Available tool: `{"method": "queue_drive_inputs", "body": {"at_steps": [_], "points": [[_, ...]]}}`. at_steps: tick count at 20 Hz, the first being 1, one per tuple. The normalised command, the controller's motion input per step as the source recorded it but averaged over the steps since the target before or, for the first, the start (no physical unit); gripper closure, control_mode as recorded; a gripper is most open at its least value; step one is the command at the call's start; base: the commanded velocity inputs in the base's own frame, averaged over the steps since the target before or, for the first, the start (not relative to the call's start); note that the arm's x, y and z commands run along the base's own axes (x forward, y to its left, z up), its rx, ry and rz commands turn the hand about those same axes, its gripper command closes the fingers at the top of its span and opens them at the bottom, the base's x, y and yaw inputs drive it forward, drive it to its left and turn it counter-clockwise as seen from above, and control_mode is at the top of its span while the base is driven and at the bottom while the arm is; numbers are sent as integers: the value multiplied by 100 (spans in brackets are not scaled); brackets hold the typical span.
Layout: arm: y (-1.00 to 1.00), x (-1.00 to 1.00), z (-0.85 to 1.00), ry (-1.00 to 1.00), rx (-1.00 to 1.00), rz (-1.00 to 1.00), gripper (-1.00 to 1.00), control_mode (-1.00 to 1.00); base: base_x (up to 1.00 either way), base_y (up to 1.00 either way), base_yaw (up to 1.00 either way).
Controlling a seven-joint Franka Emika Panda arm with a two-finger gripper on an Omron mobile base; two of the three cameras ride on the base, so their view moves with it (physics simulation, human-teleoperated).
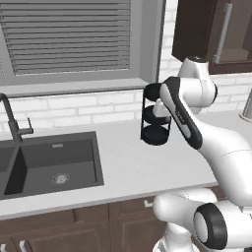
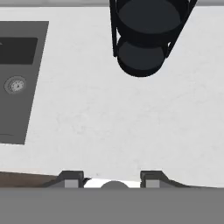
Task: Navigate to the toaster.
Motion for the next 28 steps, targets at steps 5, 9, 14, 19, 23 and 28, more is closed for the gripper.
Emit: {"method": "queue_drive_inputs", "body": {"at_steps": [5, 9, 14, 19, 23, 28], "points": [[0, -61, 0, 0, 0, 0, -100, -100, 0, 0, 0], [0, -89, 0, -3, 0, 0, -100, -100, 0, 0, 0], [-8, -74, 13, -6, 0, -1, -100, -100, 0, 0, 0], [-18, -35, 20, -21, 0, -3, -100, -100, 0, 0, 0], [-18, -17, 14, -25, 0, -1, -100, -100, 0, 0, 0], [-3, -8, 2, -11, 0, -1, -100, 100, -28, 12, -1]]}}
